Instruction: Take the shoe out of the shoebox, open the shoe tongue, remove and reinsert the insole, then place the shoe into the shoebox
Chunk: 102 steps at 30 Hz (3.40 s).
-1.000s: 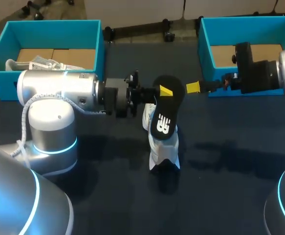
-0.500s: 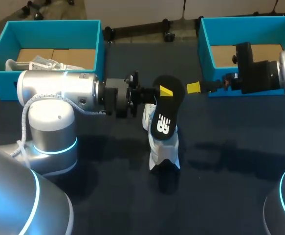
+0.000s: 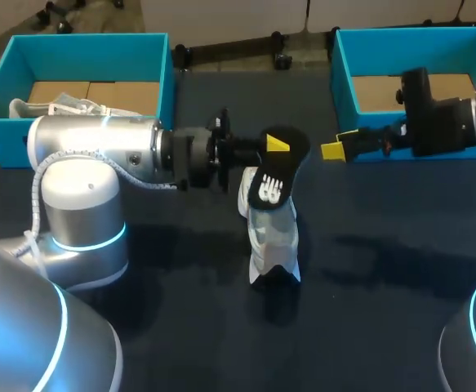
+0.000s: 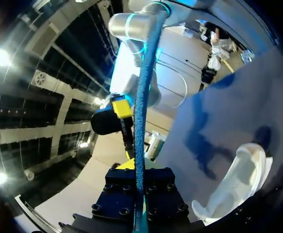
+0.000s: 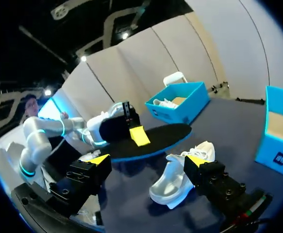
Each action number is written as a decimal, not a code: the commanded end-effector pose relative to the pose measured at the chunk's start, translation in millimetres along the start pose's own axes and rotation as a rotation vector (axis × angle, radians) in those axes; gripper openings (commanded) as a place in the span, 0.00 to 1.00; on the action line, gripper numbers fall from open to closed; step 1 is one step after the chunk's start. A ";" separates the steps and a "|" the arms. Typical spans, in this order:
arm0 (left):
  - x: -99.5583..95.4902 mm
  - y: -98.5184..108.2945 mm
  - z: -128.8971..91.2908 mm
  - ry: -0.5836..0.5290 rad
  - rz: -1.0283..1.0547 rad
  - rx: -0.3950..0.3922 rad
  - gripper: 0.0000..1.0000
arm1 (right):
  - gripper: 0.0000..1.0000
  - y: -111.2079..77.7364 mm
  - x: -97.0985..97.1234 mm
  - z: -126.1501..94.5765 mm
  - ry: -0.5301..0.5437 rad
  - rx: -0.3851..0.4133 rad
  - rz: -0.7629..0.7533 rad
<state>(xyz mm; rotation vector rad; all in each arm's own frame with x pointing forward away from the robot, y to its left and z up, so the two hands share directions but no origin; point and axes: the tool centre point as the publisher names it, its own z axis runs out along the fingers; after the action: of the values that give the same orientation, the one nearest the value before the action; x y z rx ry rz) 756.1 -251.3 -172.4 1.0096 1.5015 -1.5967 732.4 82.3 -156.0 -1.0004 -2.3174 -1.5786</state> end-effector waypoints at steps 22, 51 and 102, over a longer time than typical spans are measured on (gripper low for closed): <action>20.5 -36.2 -25.8 -0.024 -0.323 0.028 0.00 | 1.00 -36.4 -23.1 -1.3 -0.101 0.219 -0.253; 54.6 -41.0 -27.3 -0.046 -0.522 0.049 0.00 | 1.00 -68.9 -31.0 15.5 -0.155 0.281 -0.554; 82.9 -47.0 -40.2 -0.029 -0.623 0.026 0.00 | 1.00 -86.6 -53.6 58.4 -0.234 0.614 -0.883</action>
<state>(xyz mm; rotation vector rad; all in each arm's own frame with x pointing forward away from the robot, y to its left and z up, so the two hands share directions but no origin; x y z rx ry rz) 683.7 -209.3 -224.5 0.5451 1.8960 -2.0404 727.2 83.3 -266.5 0.0179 -3.3354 -0.7913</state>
